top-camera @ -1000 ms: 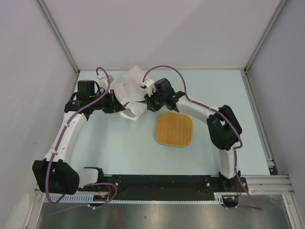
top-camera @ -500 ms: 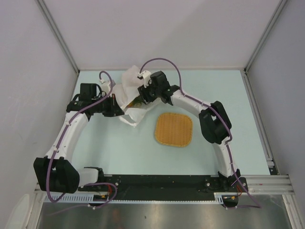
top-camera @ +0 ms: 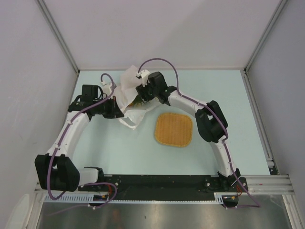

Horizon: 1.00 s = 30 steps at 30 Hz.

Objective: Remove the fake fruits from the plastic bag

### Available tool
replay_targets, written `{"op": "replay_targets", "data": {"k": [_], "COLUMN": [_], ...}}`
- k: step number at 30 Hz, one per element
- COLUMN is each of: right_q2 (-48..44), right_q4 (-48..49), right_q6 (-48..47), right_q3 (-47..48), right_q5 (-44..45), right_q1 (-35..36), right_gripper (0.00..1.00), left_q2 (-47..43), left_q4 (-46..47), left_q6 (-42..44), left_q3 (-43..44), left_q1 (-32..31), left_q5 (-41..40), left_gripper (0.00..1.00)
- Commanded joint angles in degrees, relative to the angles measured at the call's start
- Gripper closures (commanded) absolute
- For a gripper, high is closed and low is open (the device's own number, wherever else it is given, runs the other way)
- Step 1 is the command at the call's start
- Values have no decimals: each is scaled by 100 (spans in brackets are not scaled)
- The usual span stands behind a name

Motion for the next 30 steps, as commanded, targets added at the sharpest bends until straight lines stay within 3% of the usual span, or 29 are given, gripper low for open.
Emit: {"op": "replay_targets", "data": {"k": [1,9,14,21,30], "right_q2": [285,461,514,304,-663], "right_q4": [255,475,485,-16,-175], "right_q6": [-318,-555,-652,-933,-1584], "right_q3": [-20,-240,-143,6,-379], "right_q5": [366,533,253,-257,-468], "right_q1": [24,-20,-29,-72,86], "right_gripper": [33,33,53,97,100], "left_q2": [157,369,439,597,870], "left_q4": [166,201,236,298,526], "left_q6": [-38,-56,-82,-161,-363], "left_q3": [198,480,532,699,901], "left_q1": [19,19,19,19,19], "left_q5": [130,113,122,157,236], "left_gripper": [99,99,99,99,99]}}
